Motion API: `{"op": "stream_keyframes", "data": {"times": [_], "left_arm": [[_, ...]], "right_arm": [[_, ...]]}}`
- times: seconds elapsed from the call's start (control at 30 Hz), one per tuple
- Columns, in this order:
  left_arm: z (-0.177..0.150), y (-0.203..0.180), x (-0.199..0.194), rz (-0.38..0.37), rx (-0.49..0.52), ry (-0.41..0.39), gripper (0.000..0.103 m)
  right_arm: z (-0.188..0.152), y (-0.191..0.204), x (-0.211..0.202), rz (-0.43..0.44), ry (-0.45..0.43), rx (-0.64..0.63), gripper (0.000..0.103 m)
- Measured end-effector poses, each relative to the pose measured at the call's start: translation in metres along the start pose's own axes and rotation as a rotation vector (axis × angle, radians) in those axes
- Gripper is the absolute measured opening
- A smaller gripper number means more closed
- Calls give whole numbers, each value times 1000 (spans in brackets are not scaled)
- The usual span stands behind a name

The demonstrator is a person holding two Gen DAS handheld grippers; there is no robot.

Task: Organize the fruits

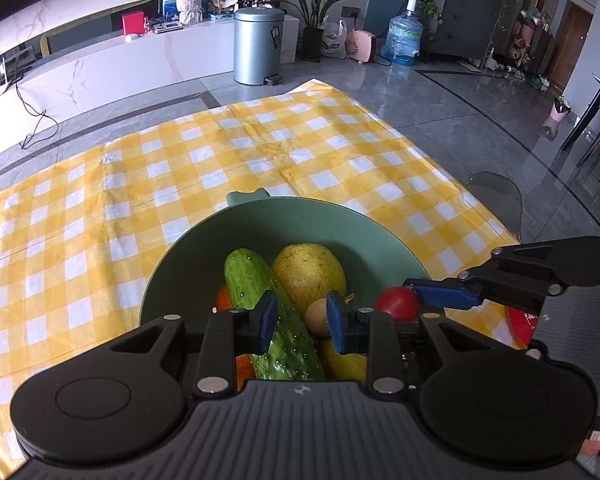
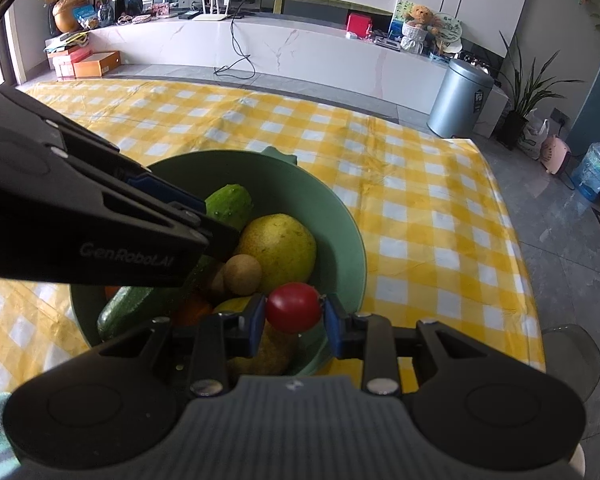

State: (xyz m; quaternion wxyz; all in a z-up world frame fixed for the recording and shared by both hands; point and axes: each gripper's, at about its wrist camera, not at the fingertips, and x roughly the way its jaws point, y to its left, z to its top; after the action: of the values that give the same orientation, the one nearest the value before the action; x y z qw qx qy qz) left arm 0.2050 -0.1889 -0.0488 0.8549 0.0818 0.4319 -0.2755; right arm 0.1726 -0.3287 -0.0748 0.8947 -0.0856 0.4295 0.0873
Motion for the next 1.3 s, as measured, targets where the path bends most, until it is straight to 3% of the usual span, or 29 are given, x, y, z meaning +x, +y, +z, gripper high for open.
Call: {"op": "stream_keyframes", "data": {"times": [0.27, 0.4, 0.53, 0.63, 0.77, 1.07, 1.3], "left_arm": [[-2, -3, -2, -25, -3, 11, 59], [-4, -4, -9, -33, -7, 5, 68], [-4, -5, -22, -34, -6, -17, 71], [-6, -6, -35, -25, 3, -37, 73], [-10, -6, -53, -12, 2, -61, 75], [-29, -3, -96, 79, 8, -113, 76], [-49, -3, -131, 159, 18, -191, 76]], "right_arm": [[2, 0, 0, 0, 26, -6, 30], [2, 2, -6, -12, 24, -25, 40], [4, 4, -12, -30, 20, -49, 54], [6, 6, -20, -33, 16, -62, 58], [6, 12, -31, -54, 5, -87, 74], [4, 27, -64, -98, -49, -109, 89], [-2, 46, -103, -97, -140, -85, 93]]}}
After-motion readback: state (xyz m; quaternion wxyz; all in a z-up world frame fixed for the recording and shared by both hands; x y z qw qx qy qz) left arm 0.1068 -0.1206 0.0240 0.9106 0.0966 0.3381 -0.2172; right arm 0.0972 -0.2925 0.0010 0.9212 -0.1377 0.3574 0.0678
